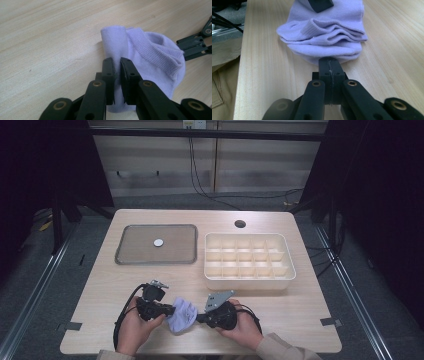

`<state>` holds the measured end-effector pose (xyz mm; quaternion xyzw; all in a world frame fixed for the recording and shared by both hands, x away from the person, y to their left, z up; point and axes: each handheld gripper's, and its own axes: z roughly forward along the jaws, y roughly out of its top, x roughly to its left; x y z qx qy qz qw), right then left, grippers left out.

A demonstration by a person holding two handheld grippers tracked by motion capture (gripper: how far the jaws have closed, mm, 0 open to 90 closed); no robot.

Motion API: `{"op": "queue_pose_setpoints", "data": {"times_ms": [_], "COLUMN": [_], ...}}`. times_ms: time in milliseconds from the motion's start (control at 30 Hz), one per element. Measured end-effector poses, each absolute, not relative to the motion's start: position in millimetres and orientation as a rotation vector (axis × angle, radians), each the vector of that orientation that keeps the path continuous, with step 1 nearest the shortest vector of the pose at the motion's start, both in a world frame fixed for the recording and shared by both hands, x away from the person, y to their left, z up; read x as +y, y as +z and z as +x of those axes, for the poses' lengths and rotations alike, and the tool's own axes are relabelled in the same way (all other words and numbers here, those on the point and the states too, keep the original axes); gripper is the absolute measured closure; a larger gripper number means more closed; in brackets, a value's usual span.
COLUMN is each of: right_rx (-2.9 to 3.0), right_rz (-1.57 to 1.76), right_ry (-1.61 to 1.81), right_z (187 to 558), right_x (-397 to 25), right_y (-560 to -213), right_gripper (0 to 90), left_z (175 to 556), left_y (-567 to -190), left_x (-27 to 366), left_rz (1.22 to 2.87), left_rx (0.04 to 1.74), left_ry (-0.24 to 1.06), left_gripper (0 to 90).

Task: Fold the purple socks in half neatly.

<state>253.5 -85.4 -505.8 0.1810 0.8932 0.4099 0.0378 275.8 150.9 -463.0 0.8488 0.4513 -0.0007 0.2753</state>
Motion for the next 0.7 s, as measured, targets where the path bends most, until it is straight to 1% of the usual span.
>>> {"op": "queue_pose_setpoints", "data": {"times_ms": [233, 700], "right_rx": [2.747, 2.749], "right_rz": [0.554, 0.556], "right_ry": [1.247, 1.246], "right_z": [253.6, 253.6], "right_x": [-85.2, -85.3], "right_y": [-505.0, -504.9], "right_gripper": [90.0, 90.0], "left_z": [276.4, 275.8], "left_y": [-461.2, -458.7], "left_x": [151.2, 149.8], "left_rz": [2.251, 2.258], "left_rx": [1.227, 1.216], "left_ry": [-0.012, -0.003], "left_gripper": [82.1, 82.0]}}
